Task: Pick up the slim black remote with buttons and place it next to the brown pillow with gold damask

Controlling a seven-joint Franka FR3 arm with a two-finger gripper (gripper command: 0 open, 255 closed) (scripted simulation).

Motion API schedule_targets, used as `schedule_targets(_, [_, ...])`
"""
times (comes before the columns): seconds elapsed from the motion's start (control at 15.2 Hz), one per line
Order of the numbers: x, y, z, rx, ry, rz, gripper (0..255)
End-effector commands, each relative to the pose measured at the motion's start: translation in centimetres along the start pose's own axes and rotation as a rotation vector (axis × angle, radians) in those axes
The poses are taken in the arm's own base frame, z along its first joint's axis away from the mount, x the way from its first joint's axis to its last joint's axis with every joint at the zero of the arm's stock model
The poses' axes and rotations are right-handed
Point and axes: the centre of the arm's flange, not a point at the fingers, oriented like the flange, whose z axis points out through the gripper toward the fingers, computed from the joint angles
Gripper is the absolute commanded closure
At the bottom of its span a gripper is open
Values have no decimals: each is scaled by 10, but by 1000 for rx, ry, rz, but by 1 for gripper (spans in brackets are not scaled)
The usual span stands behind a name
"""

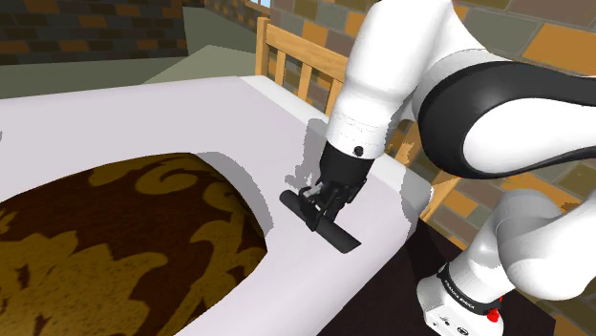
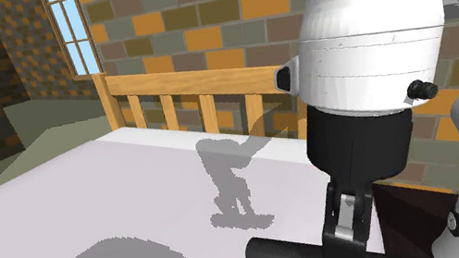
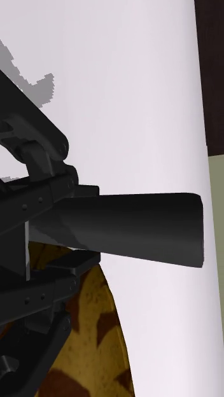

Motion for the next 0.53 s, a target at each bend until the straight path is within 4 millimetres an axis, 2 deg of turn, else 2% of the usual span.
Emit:
schedule_targets(0.0, [1, 2, 11, 0, 1, 0, 255])
schedule_targets(0.46, [1, 5, 48, 0, 1, 0, 255])
